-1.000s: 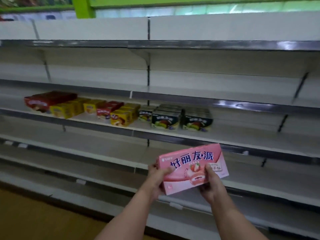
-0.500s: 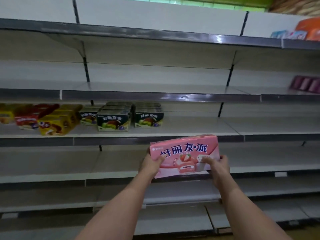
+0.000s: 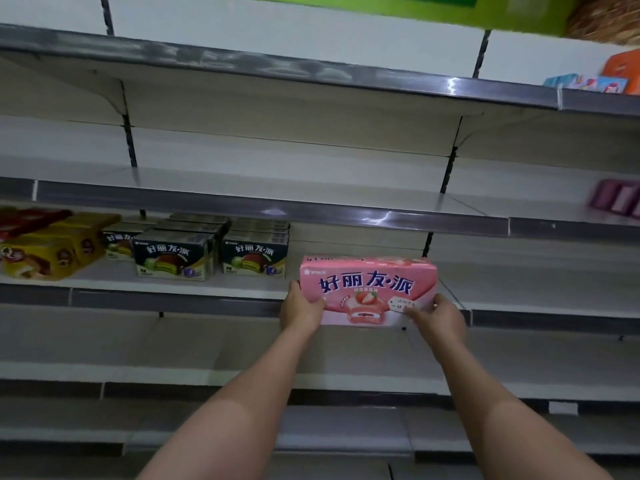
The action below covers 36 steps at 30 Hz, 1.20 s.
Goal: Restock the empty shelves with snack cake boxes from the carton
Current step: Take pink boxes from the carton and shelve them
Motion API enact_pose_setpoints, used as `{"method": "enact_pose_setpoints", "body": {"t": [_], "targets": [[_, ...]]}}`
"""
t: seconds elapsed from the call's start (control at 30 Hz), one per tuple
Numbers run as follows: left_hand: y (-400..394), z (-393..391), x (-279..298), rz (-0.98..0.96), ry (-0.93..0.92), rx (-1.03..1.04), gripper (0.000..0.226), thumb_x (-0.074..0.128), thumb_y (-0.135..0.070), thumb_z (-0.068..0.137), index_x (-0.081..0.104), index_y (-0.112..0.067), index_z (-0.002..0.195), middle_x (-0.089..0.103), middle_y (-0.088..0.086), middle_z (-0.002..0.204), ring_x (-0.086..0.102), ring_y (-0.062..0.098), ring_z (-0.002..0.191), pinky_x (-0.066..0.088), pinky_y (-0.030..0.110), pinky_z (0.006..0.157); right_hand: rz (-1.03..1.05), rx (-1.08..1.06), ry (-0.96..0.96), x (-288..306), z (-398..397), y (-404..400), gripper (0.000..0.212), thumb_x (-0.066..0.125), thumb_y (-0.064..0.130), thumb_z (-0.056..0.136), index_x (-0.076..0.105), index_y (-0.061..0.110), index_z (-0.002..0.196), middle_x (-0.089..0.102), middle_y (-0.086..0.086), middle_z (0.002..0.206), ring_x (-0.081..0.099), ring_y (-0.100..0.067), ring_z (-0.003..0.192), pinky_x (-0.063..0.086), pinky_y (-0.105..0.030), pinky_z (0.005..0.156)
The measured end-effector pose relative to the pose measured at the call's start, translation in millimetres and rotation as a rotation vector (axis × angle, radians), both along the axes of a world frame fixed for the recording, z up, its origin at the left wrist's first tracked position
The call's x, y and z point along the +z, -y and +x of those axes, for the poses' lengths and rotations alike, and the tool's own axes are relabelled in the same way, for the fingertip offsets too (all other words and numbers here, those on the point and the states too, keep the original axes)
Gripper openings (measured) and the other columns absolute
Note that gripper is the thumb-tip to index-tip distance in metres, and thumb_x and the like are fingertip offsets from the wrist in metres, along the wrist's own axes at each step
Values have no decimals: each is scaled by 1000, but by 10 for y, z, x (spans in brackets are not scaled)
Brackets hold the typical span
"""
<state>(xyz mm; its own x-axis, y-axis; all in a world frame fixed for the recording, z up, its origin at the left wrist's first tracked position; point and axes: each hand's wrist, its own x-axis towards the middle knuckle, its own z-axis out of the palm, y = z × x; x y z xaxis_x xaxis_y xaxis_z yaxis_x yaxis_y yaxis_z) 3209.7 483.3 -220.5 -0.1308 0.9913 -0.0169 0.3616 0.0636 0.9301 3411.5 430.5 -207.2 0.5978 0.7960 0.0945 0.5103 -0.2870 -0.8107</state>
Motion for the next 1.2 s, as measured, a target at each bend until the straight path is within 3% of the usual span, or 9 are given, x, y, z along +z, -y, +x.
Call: {"method": "enact_pose_setpoints", "body": {"t": [0.2,0.3,0.4,0.63,0.73,0.83,1.0,1.07,1.2], "targets": [[-365,250,-41,-27,-174,76,41,65,-24,84,51,-16,121,51,11,128,53,31,115,44,49,99,36,37,-33,-107,212,-433,31,70,26,83,61,7,106,68,-12,105,63,-32,94,50,-37,79],[-614,249,-38,-60,-181,70,45,65,-27,81,50,-22,123,45,11,135,50,31,118,45,46,98,23,40,-76,-178,237,-705,33,69,28,83,61,7,108,67,-11,106,63,-31,95,52,-39,81],[-930,223,-36,-71,-196,-4,58,63,-41,66,51,-27,122,55,7,129,52,30,116,45,46,99,24,36,-80,-188,276,-1020,34,66,29,84,60,7,110,66,-12,106,63,-31,93,50,-36,77],[-1495,256,-172,-111,-337,-52,42,56,-48,84,62,-20,115,65,6,113,59,26,100,48,38,93,17,70,-88,-340,359,-1619,28,61,29,87,56,9,105,63,-13,103,60,-29,91,51,-41,82],[-1718,331,-296,-107,-260,19,43,56,-35,89,51,-16,128,60,9,124,57,28,108,46,34,92,-10,97,-101,-427,327,-1824,28,61,28,87,55,9,106,63,-13,106,60,-29,95,51,-41,86],[-1936,394,-389,-32,-119,117,61,57,-19,89,28,-11,143,52,13,134,54,31,115,46,36,93,-33,131,-72,-501,319,-2048,25,59,26,88,55,8,105,63,-14,109,59,-32,99,48,-36,85],[-2283,489,-580,33,-118,144,66,62,-33,86,28,-12,139,53,7,130,56,31,114,46,32,87,8,118,-74,-640,361,-2414,36,56,20,90,45,4,120,59,-17,119,56,-35,108,42,-33,82],[-2412,523,-659,72,-118,151,78,61,-48,80,25,-14,141,49,9,138,54,31,118,47,44,96,49,111,-72,-686,357,-2528,37,55,17,90,40,3,122,57,-18,120,56,-36,109,43,-35,83],[-2600,561,-761,112,-55,161,71,56,-42,89,21,-11,143,45,14,140,49,34,121,44,46,100,80,148,-51,-727,364,-2739,39,53,15,92,39,-1,124,56,-21,124,54,-38,113,41,-34,83]]}}
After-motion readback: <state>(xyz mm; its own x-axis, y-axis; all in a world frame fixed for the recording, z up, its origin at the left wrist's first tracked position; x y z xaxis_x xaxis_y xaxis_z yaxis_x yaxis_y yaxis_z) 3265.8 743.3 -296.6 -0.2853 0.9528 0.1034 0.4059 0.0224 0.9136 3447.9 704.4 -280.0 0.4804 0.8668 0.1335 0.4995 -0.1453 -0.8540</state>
